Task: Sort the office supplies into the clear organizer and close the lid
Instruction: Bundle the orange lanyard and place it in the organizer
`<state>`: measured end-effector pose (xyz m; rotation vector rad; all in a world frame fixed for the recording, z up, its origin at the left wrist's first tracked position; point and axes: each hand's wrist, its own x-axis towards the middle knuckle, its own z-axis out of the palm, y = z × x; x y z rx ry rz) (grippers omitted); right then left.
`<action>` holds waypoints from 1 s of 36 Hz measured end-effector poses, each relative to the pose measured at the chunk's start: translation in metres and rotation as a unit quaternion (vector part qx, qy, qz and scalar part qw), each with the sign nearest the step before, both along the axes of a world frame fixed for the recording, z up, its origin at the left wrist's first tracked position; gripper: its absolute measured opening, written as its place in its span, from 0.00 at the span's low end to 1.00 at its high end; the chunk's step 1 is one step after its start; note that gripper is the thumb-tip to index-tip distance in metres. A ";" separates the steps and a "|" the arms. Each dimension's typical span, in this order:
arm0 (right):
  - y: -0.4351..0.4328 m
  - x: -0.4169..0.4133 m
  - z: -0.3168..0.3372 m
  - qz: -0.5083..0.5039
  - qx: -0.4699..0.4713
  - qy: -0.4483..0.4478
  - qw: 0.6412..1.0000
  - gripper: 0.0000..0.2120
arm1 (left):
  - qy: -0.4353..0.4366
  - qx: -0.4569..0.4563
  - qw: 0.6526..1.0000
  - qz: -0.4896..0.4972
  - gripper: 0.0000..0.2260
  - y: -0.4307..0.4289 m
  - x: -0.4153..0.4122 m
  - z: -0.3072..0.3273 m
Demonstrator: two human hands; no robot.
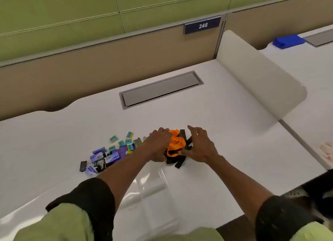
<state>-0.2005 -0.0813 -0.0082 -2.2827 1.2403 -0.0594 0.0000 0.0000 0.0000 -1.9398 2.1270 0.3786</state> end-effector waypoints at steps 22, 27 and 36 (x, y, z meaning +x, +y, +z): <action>-0.017 0.019 -0.045 0.033 0.059 -0.048 0.997 0.24 | 0.220 -0.007 0.962 0.163 0.18 -0.019 -0.031 -0.025; -0.016 0.012 -0.035 0.003 0.043 -0.078 0.996 0.15 | 0.277 -0.037 0.941 0.190 0.17 -0.011 -0.033 -0.007; 0.035 -0.004 0.029 0.008 -0.003 -0.137 0.991 0.15 | 0.333 -0.120 0.908 0.226 0.21 0.052 -0.049 0.049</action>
